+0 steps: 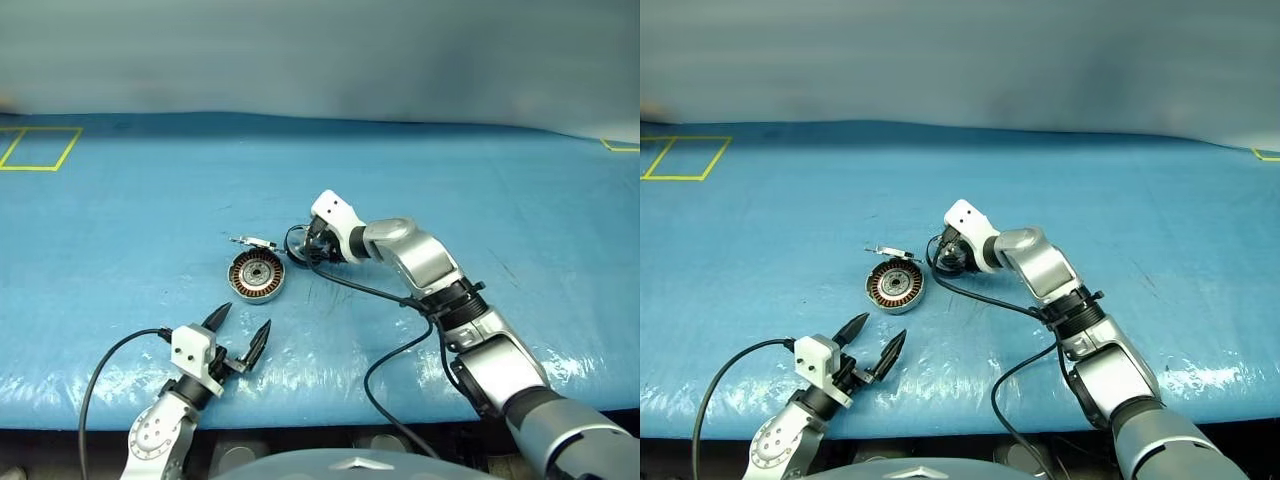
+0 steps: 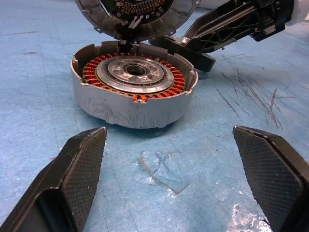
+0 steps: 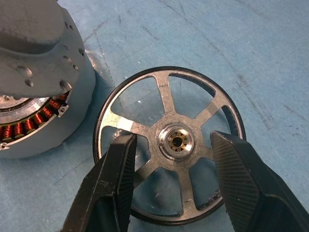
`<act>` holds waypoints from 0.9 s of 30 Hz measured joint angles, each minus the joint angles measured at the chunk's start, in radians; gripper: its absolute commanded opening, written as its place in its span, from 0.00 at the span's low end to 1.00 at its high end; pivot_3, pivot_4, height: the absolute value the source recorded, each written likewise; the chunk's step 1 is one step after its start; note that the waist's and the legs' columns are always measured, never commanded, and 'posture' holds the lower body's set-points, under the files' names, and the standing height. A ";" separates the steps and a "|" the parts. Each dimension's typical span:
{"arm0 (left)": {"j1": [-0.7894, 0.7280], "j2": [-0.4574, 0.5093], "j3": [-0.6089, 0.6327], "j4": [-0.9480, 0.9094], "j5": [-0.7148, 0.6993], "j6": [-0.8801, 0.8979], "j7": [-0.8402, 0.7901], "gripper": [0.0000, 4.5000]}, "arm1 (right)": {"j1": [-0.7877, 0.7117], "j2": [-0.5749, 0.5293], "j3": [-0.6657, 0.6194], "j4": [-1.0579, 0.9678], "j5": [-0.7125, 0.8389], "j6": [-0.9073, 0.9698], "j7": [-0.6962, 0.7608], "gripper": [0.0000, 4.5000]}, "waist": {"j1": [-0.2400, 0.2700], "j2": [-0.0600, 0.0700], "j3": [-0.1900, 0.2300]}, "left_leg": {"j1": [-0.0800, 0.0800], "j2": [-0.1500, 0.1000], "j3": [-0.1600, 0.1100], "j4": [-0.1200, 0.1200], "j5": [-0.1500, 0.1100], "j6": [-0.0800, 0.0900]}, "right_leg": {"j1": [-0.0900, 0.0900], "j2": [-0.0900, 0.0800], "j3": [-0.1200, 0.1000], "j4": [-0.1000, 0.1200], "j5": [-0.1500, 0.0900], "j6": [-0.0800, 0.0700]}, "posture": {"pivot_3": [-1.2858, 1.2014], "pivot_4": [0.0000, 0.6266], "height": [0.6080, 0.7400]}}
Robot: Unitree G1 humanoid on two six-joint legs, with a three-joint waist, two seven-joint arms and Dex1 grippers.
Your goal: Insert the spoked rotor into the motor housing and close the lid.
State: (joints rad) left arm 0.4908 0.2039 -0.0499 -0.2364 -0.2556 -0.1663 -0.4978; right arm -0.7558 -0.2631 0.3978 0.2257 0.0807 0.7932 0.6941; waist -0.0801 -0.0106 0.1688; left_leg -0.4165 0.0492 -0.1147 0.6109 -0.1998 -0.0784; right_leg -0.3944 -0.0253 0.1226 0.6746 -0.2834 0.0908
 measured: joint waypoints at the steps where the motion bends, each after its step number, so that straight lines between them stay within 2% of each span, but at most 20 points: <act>1: 0.000 -0.001 -0.001 0.000 0.000 0.000 0.001 1.00 | -0.004 0.001 0.000 0.006 -0.001 -0.001 0.000 0.56 | 0.000 0.000 0.000 | 0.000 0.000 0.000 0.000 0.000 0.000 | 0.000 0.000 0.000 0.000 0.000 0.000 | 0.52 0.24 1.00; 5: -0.001 -0.006 -0.006 0.000 0.002 0.000 0.006 1.00 | -0.019 0.004 0.009 0.028 -0.019 -0.010 0.005 0.56 | 0.000 0.000 0.000 | 0.000 0.000 0.000 0.000 0.000 0.000 | 0.000 0.000 0.000 0.000 0.000 0.000 | 0.52 0.24 1.00; 6: 0.000 -0.006 -0.010 0.000 0.003 0.000 0.008 1.00 | -0.020 0.004 0.012 0.030 -0.023 -0.012 0.006 0.48 | 0.000 0.000 0.000 | 0.000 0.000 0.000 0.000 0.000 0.000 | 0.000 0.000 0.000 0.000 0.000 0.000 | 0.52 0.24 1.00; 10: 0.000 -0.007 -0.017 0.000 0.004 0.000 0.014 1.00 | -0.021 -0.008 0.016 0.012 -0.036 -0.019 0.020 0.29 | -0.001 0.000 0.000 | 0.002 0.000 0.000 0.000 0.000 0.000 | 0.002 0.000 0.000 0.000 -0.001 -0.001 | 0.52 0.24 1.00; 18: -0.005 -0.006 -0.025 0.001 0.009 0.000 0.016 1.00 | 0.053 -0.064 0.030 -0.141 -0.068 0.019 0.008 0.29 | 0.009 0.000 0.000 | 0.000 -0.002 -0.001 0.001 0.000 0.000 | 0.001 -0.001 0.000 0.000 -0.001 -0.001 | 0.52 0.24 1.00; 23: -0.009 -0.003 -0.030 0.005 0.009 -0.001 0.014 1.00 | 0.148 -0.247 0.024 -0.393 -0.056 0.144 0.055 0.29 | 0.021 0.001 0.000 | -0.003 -0.002 -0.002 0.001 0.000 0.000 | 0.000 -0.001 0.000 -0.001 -0.001 0.000 | 0.52 0.24 1.00; 27: -0.012 -0.002 -0.031 0.008 0.008 -0.001 0.009 1.00 | 0.197 -0.437 0.020 -0.634 0.031 0.283 0.167 0.29 | 0.014 0.003 0.002 | -0.002 -0.002 -0.002 0.000 0.000 0.000 | -0.001 -0.001 0.000 -0.001 -0.002 -0.002 | 0.52 0.24 1.00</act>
State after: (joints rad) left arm 0.4786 0.2023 -0.0811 -0.2283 -0.2472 -0.1670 -0.4892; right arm -0.5586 -0.6998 0.4179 -0.4088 0.1119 1.0757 0.8606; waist -0.0663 -0.0079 0.1705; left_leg -0.4188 0.0475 -0.1165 0.6110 -0.2000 -0.0782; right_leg -0.3954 -0.0261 0.1226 0.6736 -0.2857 0.0890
